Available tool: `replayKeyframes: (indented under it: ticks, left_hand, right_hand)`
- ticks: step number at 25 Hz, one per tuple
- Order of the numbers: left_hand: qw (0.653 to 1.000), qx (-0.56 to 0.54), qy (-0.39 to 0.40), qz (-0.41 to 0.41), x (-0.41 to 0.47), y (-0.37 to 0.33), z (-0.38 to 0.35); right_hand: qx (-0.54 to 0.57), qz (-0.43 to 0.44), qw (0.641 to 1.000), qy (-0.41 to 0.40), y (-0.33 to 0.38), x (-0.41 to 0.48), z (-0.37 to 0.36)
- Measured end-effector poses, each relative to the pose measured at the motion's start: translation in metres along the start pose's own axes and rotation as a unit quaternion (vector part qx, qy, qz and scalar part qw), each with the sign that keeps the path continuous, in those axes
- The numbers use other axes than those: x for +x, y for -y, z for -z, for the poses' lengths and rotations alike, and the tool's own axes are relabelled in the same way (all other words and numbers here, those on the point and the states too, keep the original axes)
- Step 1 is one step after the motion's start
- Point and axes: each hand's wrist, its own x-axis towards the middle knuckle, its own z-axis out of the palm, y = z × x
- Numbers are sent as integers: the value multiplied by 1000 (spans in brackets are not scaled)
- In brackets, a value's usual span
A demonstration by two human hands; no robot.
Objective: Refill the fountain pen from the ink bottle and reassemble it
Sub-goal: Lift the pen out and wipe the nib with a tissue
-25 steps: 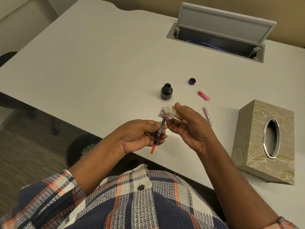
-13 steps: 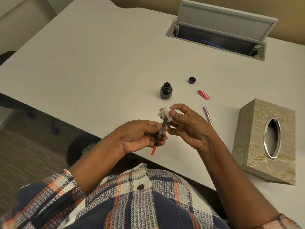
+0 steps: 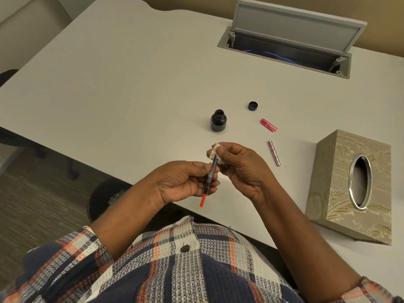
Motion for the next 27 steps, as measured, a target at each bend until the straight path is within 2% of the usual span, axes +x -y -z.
replayKeyframes:
  ticks: [14, 19, 23, 27]
  left_hand:
    - [998, 18, -7, -60, 6, 5, 6]
    - [996, 17, -42, -73, 9, 9, 3]
    - [994, 22, -52, -90, 8, 10, 4]
    - [989, 42, -65, -125, 7, 10, 2]
  right_hand:
    - [9, -7, 998, -69, -3, 5, -3]
    - [-5, 0, 996, -86, -6, 4, -6]
    - [75, -38, 993, -85, -3, 3, -6]
    - [201, -86, 967, -133, 5, 8, 8]
